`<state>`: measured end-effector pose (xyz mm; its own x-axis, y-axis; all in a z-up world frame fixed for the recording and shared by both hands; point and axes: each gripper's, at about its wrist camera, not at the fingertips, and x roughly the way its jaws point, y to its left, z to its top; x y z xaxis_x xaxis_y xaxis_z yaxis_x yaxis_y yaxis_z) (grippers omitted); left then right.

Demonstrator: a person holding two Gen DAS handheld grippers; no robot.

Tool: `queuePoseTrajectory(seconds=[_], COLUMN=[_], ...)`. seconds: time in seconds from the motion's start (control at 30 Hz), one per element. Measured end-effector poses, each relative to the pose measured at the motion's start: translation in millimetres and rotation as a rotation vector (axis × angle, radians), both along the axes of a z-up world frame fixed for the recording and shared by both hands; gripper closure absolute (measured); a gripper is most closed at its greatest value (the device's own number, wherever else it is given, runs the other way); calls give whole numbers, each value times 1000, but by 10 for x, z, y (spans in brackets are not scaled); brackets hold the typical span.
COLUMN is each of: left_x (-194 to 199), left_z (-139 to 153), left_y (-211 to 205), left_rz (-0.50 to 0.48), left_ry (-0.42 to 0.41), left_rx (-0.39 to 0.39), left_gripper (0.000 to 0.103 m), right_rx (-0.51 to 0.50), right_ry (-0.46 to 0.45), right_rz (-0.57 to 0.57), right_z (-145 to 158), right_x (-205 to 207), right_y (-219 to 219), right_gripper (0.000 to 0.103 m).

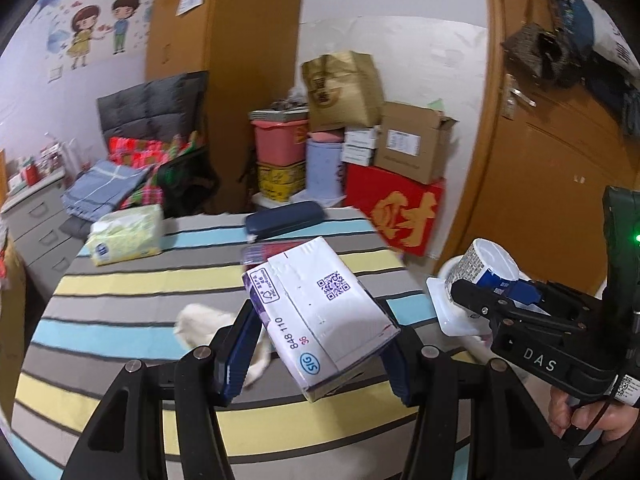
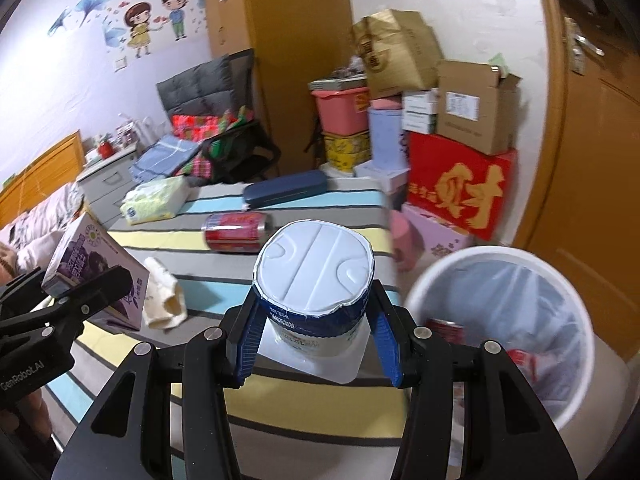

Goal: Collect trash
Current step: 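Carry the tin and carton over the white trash bin with both tools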

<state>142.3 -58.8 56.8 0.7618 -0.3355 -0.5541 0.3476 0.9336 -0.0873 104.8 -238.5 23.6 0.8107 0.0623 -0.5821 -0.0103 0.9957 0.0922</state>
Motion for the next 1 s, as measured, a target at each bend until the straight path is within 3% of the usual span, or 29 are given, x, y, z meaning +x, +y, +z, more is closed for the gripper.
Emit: queuePoseTrajectory(seconds=[0.53,1.0], left_x=[32,104], left_z=[-45,-257], left_y=[-1302,-1983], left_rz=[-268,-350], left_ry=[49,94], left_rx=[0,57], left_gripper=[46,46], right_rx=[-17,-5], right_ry=[11,105], right_rz=[-179,-262], right_z=[30,-229], right_x=[-268,-288], right_y=[-843,-1344], right_gripper=[52,52])
